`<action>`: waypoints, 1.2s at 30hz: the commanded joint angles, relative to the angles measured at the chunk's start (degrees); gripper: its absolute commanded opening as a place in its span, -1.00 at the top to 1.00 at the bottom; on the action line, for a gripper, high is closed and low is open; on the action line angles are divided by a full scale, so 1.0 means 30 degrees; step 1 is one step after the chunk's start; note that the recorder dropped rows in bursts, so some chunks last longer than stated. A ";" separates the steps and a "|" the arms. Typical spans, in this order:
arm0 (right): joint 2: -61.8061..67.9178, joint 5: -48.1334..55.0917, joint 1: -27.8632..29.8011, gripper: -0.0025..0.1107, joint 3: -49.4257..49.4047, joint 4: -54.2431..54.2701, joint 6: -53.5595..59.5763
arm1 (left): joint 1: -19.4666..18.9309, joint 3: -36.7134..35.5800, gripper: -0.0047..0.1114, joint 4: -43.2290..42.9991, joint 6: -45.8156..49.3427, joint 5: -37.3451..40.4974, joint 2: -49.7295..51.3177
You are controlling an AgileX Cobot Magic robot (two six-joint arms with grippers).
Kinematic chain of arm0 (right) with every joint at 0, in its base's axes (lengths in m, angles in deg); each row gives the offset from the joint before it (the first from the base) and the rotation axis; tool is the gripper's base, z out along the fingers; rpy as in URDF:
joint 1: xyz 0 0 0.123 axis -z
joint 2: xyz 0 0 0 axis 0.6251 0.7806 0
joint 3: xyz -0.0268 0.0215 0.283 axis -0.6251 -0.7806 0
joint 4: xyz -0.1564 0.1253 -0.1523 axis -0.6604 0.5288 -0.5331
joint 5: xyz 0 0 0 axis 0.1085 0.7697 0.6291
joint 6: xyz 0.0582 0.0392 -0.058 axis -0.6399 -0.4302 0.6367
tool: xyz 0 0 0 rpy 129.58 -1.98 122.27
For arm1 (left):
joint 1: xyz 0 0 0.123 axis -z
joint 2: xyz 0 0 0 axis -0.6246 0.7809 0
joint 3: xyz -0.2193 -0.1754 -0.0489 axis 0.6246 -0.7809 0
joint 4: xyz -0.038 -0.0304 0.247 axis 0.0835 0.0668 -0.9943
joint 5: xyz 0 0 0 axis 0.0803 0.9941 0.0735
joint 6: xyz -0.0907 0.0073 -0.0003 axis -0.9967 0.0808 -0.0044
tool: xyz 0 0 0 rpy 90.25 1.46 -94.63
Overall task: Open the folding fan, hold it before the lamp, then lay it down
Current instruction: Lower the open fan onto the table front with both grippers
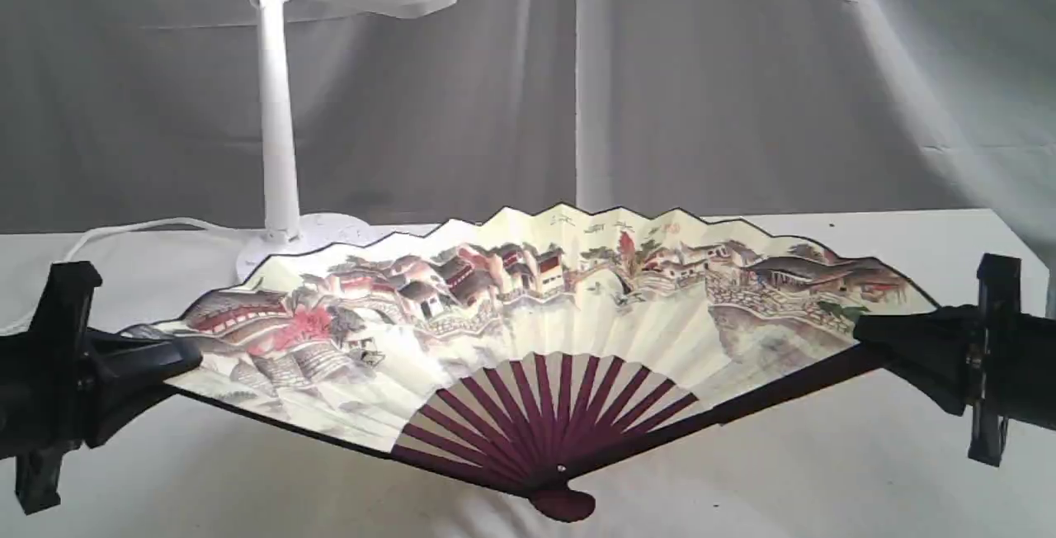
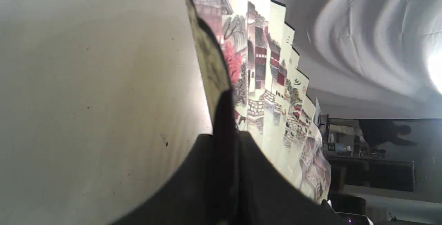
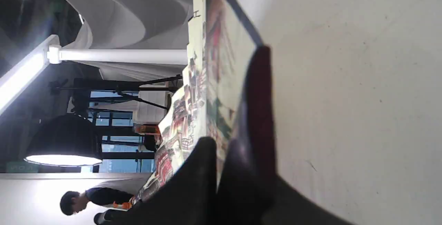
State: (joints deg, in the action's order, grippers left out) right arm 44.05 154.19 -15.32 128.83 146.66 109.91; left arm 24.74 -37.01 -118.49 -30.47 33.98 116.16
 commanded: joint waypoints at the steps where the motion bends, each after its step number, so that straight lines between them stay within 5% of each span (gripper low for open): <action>1: -0.0098 -0.0841 0.0261 0.96 -0.0410 0.0443 0.1878 | 0.0061 -0.0926 0.92 -0.0843 0.2489 0.0789 -0.0136; 14: -0.0098 -0.1680 0.0261 0.96 -0.2523 0.0443 0.4539 | 0.0061 -0.3886 0.92 0.1405 0.6018 0.1179 -0.0136; 36: 0.1632 -0.4067 0.0261 0.96 -0.2726 0.0443 0.5386 | 0.0061 -0.4389 0.90 0.1299 0.6837 0.2278 -0.0136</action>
State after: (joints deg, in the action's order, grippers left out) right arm 47.71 150.05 -14.70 120.65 147.55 121.65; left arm 24.70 -49.80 -110.10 -15.59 35.95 116.16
